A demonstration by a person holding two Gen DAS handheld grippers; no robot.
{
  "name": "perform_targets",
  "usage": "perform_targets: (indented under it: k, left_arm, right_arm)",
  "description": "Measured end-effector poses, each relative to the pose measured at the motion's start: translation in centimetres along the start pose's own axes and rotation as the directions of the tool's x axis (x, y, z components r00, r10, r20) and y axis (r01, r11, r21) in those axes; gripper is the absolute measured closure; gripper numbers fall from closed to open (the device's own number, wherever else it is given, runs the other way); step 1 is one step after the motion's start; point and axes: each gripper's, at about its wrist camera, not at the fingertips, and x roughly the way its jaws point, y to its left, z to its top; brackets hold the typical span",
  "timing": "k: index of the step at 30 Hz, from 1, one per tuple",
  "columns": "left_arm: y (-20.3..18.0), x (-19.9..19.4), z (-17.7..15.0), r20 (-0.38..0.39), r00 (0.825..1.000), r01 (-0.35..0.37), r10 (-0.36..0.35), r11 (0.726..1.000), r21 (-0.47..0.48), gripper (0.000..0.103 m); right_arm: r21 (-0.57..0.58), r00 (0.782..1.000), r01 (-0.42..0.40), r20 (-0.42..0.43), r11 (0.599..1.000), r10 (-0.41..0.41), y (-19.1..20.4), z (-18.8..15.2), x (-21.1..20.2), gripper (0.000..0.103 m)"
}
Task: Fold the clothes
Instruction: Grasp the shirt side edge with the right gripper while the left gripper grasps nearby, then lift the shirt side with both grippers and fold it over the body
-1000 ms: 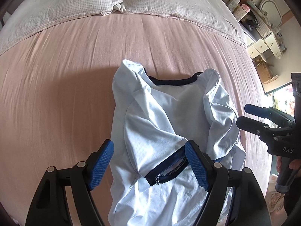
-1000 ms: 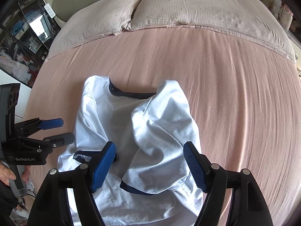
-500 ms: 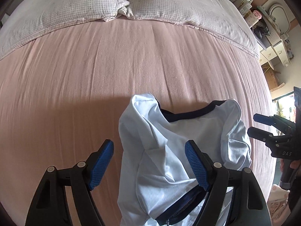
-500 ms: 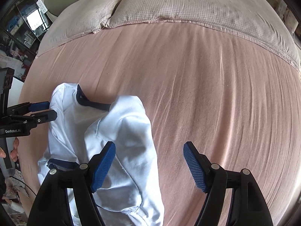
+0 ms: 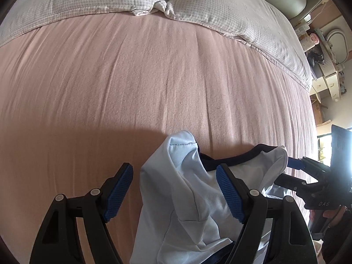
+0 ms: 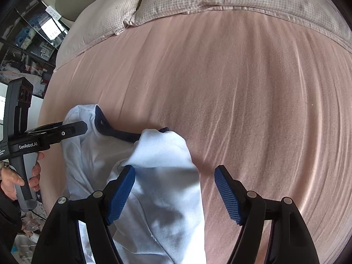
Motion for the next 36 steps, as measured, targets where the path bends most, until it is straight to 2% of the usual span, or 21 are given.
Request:
perform_targets:
  k: [6,10,15,17,19,22,24,25,27,30,36]
  left_arm:
    - [-2.3,1.4,-0.5,-0.049,0.996,-0.069,0.073,0.994,0.083,0.026]
    - [-4.0,2.0,-1.0,-0.032,0.991,-0.123,0.128,0.983,0.139,0.026]
    - [-4.9,1.9,-1.6,-0.009,0.991,-0.130,0.132,0.982,0.134,0.026]
    - [-5.3,2.0,-1.9,0.006,0.987,-0.159,0.160,0.974,0.162,0.029]
    - [-5.7,2.4,-2.5,0.026,0.976,-0.215,0.214,0.952,0.216,0.037]
    - [-6.4,2.4,-3.3,0.067,0.966,-0.258,0.249,0.931,0.257,0.041]
    - [-6.7,2.2,-3.6,0.082,0.962,-0.272,0.260,0.928,0.254,0.046]
    - [-6.8,2.1,-3.6,0.089,0.959,-0.284,0.271,0.926,0.248,0.047]
    - [-7.1,1.8,-3.7,0.109,0.946,-0.322,0.304,0.918,0.233,0.061]
    - [-7.4,1.1,-4.1,0.143,0.931,-0.362,0.337,0.905,0.223,0.079]
    - [-7.5,-1.2,-5.2,0.175,0.944,-0.315,0.281,0.925,0.212,0.085]
  right_arm:
    - [-0.002,0.999,-0.038,-0.014,0.999,0.038,0.4,0.0,0.7,0.029]
    - [0.005,0.999,-0.031,-0.014,1.000,0.031,0.4,-0.3,1.0,0.029]
    - [0.036,1.000,-0.021,-0.002,0.999,0.021,0.5,-0.5,1.0,0.029]
    - [0.054,1.000,-0.008,-0.002,0.998,0.008,0.4,-0.5,1.1,0.031]
    - [0.070,1.000,0.020,-0.005,0.997,-0.019,-0.1,-0.2,1.1,0.037]
    - [0.067,0.998,0.067,0.000,0.995,-0.067,0.2,-0.3,1.3,0.048]
    - [0.050,0.996,0.083,0.001,0.995,-0.084,0.7,-0.4,1.4,0.063]
    - [0.048,0.996,0.093,0.000,0.995,-0.093,0.8,-0.4,1.4,0.066]
    - [0.045,0.994,0.111,0.000,0.993,-0.111,1.1,-0.5,1.4,0.084]
    - [0.018,0.989,0.146,-0.005,0.989,-0.146,2.1,-0.5,1.2,0.092]
    - [-0.037,0.985,0.170,0.018,0.985,-0.169,3.7,-0.6,-0.5,0.095]
